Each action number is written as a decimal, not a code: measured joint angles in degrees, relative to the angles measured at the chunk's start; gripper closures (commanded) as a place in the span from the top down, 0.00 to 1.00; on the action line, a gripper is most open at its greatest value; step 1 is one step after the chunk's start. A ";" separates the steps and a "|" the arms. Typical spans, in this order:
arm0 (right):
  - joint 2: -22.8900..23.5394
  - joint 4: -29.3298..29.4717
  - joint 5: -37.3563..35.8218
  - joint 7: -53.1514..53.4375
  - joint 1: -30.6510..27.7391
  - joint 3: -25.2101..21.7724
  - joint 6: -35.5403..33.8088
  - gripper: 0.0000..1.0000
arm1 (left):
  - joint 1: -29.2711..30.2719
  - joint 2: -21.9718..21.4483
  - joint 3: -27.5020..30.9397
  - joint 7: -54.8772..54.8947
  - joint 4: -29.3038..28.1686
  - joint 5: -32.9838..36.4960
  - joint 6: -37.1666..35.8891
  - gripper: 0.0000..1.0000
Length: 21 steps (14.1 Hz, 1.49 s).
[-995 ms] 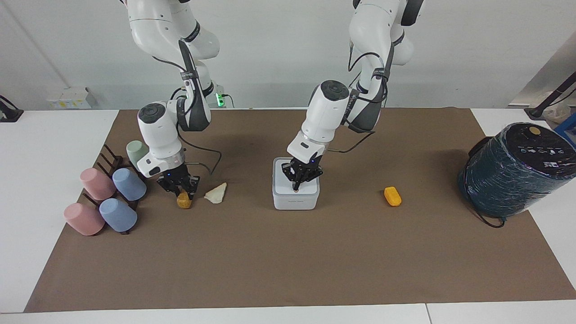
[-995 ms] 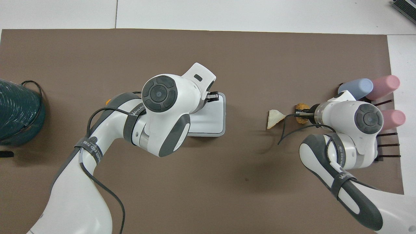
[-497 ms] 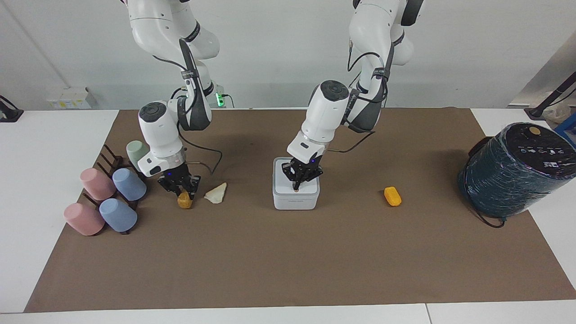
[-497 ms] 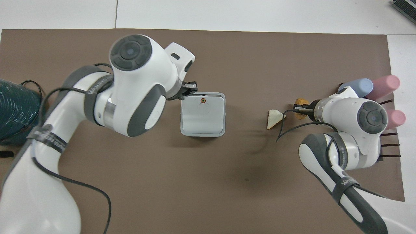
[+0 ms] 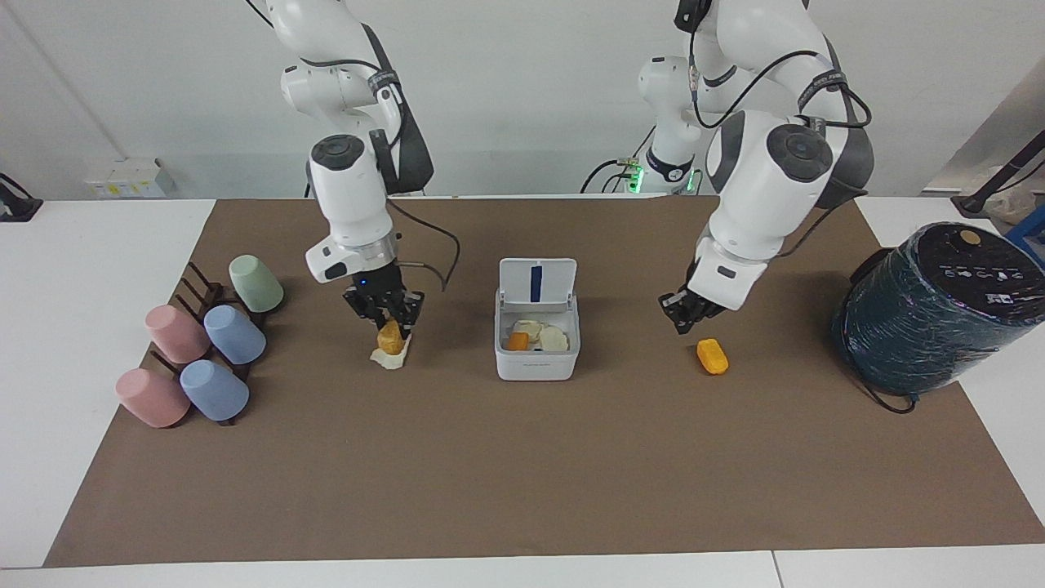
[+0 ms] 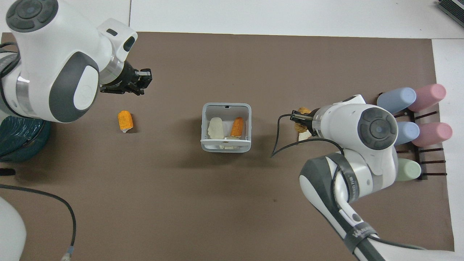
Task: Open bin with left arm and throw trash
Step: 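Drop the roll into the bin while the left gripper grasps the orange piece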
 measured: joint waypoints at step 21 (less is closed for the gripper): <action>7.20 12.21 0.00 11.38 12.97 -0.58 -1.52 1.00 | 5.55 -4.72 -0.24 6.80 -37.26 2.84 33.90 0.00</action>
